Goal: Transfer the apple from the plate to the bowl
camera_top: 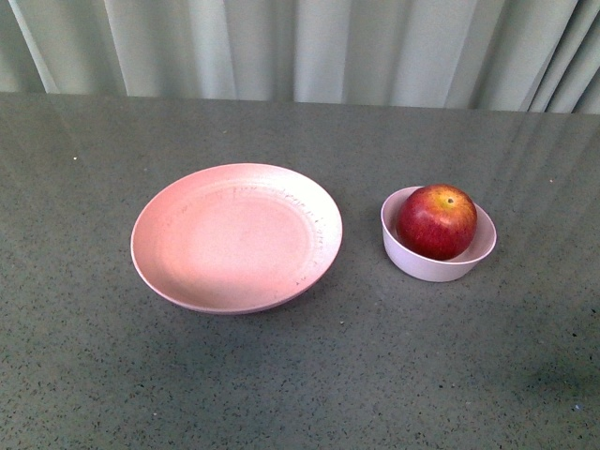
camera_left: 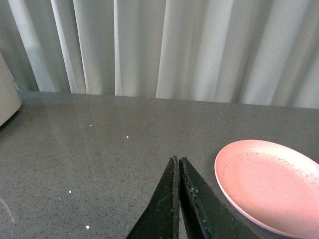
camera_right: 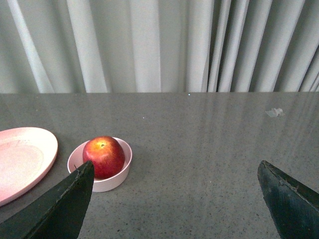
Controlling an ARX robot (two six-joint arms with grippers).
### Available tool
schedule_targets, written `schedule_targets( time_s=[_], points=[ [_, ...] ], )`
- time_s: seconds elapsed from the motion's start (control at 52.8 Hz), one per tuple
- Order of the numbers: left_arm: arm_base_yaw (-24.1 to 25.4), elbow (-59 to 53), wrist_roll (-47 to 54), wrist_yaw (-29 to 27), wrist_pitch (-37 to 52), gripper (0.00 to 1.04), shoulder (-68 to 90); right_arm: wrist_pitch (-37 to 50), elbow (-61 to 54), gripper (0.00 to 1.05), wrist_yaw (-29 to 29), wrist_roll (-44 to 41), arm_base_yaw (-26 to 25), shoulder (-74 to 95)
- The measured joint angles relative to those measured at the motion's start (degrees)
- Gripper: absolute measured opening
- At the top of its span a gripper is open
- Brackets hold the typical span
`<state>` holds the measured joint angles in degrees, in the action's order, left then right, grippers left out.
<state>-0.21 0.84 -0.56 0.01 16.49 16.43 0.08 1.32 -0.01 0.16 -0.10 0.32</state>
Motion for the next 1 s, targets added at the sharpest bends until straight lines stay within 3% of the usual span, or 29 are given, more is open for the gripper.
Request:
schedule_targets(
  time_s=[0.416,0.511,1.003],
  points=[
    [0.0,0.0,0.0,0.0,-7.0,0.02,-6.9,0.0,0.0,0.96,0.0,0.0,0.0,0.0],
    [0.0,0.0,0.0,0.0,-15.9,0.02,-14.4,0.0,0.0,0.96,0.0,0.0,0.0,0.0],
    [0.0,0.0,0.1,0.0,-16.5,0.02,-15.5,0.0,0.0,0.96,0.0,0.0,0.0,0.0]
  ],
)
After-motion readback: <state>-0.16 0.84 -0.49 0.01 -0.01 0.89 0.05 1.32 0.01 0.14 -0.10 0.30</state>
